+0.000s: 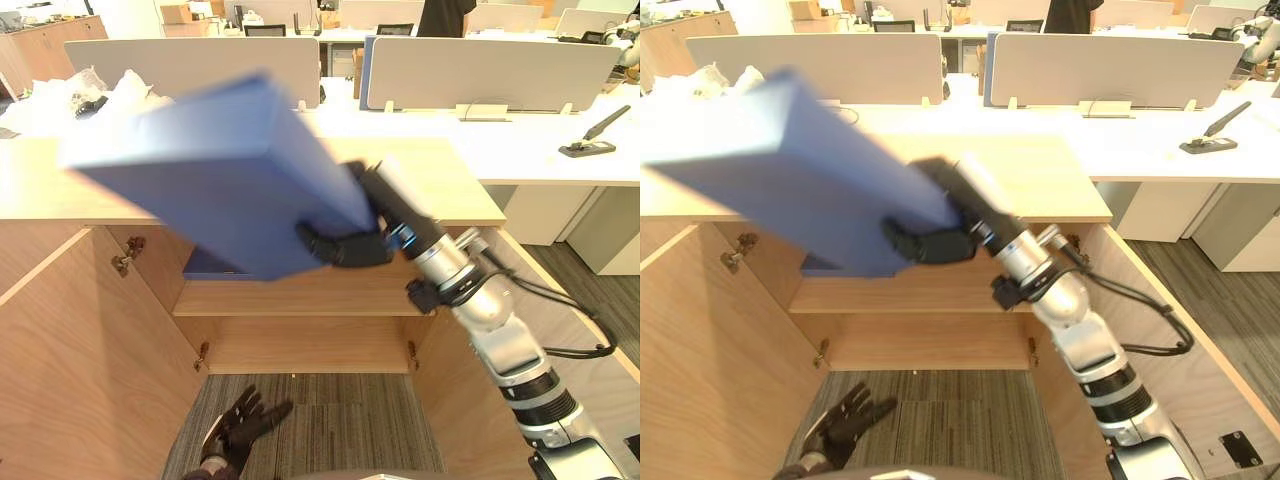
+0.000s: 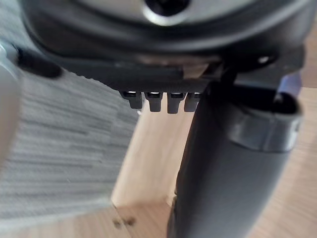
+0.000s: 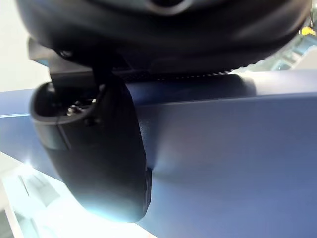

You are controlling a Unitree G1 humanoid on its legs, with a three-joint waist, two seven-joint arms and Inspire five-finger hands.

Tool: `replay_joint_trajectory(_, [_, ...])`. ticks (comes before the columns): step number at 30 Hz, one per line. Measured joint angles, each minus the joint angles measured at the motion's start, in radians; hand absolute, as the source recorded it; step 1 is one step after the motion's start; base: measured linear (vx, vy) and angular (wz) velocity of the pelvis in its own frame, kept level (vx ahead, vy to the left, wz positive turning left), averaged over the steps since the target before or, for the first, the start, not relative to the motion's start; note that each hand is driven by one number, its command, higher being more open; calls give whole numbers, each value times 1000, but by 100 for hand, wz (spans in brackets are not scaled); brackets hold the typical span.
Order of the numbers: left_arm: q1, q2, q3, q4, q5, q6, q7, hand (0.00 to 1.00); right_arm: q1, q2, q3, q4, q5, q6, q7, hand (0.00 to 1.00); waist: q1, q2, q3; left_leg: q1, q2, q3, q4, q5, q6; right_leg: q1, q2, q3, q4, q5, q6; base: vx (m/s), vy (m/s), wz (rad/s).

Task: Walk over to the cabinet, pick up the folder, carry it to the office cabinet, place the folder inside the office cabinet, then close the office cabinet door

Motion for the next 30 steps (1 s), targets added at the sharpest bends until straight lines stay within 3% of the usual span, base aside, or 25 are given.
replay_joint_trajectory(3, [0, -3, 9, 73, 98, -1, 50, 100, -30, -31, 190, 192, -111, -11, 5, 0, 27, -7, 5, -6, 2, 6, 0, -8, -1, -20, 4, 15, 9, 0, 0, -67, -3, -17])
replay_joint_trajectory(6, [-5, -17, 39, 101, 121, 3, 84, 100, -125, -41, 362, 448, -231, 11, 45, 0, 81, -19, 37, -41, 1, 0, 2, -7, 1, -75, 10, 47, 17, 12, 4, -65, 4, -29])
replay_joint_trajectory(10, [-28, -46, 89, 98, 120, 3, 108, 100, -219, -11, 404, 697, -324, 64, 66, 0, 117, -16, 107, -110, -3, 10, 100, -41, 20, -127, 7, 64, 58, 31, 26, -52, 32, -21])
replay_joint_trajectory(13, [-47, -75, 142, 97, 154, 1, 128, 100, -262, 28, 313, 807, -305, 105, 65, 0, 119, 25, 159, -158, 8, 14, 269, -137, 43, -163, 17, 47, 181, 34, 31, -64, 71, -21])
replay_joint_trajectory(15, [-56, -78, 167, 98, 193, 1, 150, 100, -269, 99, 149, 905, -206, 139, 48, 0, 116, 45, 177, -176, 13, 12, 347, -182, 55, -192, 12, -25, 263, 34, 31, -72, 108, -5])
replay_joint_trajectory(18, [-62, -79, 206, 113, 207, 5, 170, 100, -303, 213, -67, 1035, 35, 182, -25, 0, 115, 50, 196, -176, 0, 10, 345, -189, 67, -197, -18, -103, 275, 37, 36, -34, 61, 4])
replay_joint_trajectory(21, [-84, -82, 234, 152, 207, 28, 196, 100, -326, 244, -145, 1085, 242, 215, -81, 0, 122, 66, 233, -172, -12, -15, 300, -169, 91, -254, -27, -117, 323, 10, 34, -14, 32, 9])
replay_joint_trajectory(23, [-89, -84, 249, 180, 206, 41, 209, 100, -324, 272, -200, 1107, 417, 229, -118, 0, 122, 66, 247, -168, -29, -24, 291, -158, 79, -275, -47, -136, 259, 13, 28, 29, -48, 22])
replay_joint_trajectory(25, [-98, -104, 296, 186, 205, 49, 221, 100, -324, 296, -280, 1112, 556, 232, -151, 0, 110, 56, 265, -159, -61, -51, 285, -150, 61, -264, -82, -167, 195, 55, 34, 74, -128, 50])
replay_joint_trajectory(27, [-87, -159, 325, 178, 189, 45, 222, 100, -326, 321, -359, 1095, 801, 229, -184, 0, 117, 71, 255, -159, -40, -67, 239, -133, 44, -257, -60, -190, 144, 65, 28, 141, -154, 24])
replay_joint_trajectory(30, [-84, -176, 347, 175, 144, 48, 224, 100, -357, 378, -497, 1047, 1049, 204, -217, 0, 132, 65, 254, -166, -4, -71, 206, -122, 26, -257, -30, -218, 117, 74, 19, 146, -141, 4])
